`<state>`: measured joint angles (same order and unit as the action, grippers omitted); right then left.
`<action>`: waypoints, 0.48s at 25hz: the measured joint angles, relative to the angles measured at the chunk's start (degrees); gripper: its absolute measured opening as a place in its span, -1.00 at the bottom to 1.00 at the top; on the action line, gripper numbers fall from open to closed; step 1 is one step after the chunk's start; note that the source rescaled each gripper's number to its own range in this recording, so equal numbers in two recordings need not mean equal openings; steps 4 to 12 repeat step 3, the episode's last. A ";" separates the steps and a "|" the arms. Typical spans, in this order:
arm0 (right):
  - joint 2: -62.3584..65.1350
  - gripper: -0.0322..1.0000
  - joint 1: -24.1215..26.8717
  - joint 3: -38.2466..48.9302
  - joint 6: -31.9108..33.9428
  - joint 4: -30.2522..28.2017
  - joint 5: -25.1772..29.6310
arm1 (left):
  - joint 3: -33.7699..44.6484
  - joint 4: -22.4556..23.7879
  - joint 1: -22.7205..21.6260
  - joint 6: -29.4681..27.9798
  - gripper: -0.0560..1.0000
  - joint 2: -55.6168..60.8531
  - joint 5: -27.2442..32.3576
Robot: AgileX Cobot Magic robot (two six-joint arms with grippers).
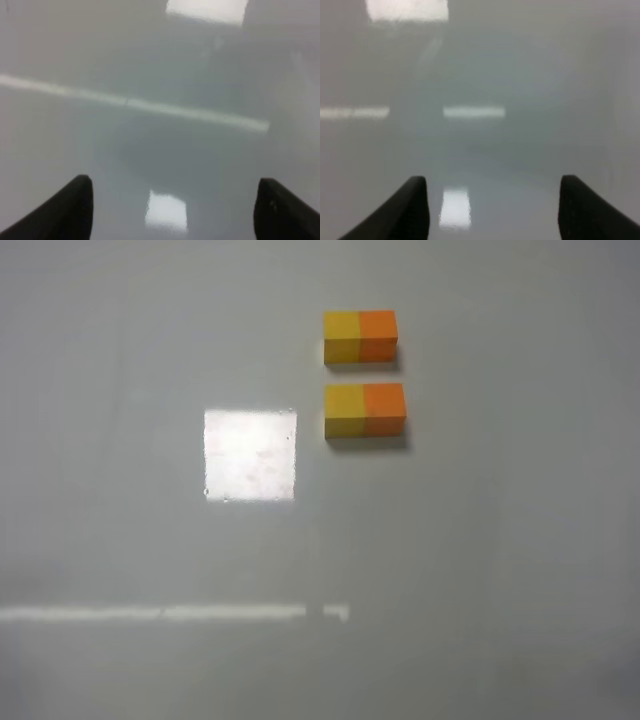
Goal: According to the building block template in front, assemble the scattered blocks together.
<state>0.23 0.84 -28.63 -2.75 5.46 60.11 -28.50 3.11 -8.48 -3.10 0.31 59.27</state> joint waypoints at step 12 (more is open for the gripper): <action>0.00 -0.20 -0.06 0.00 0.05 0.00 -0.06 | 0.00 0.00 0.00 0.00 0.56 0.00 0.00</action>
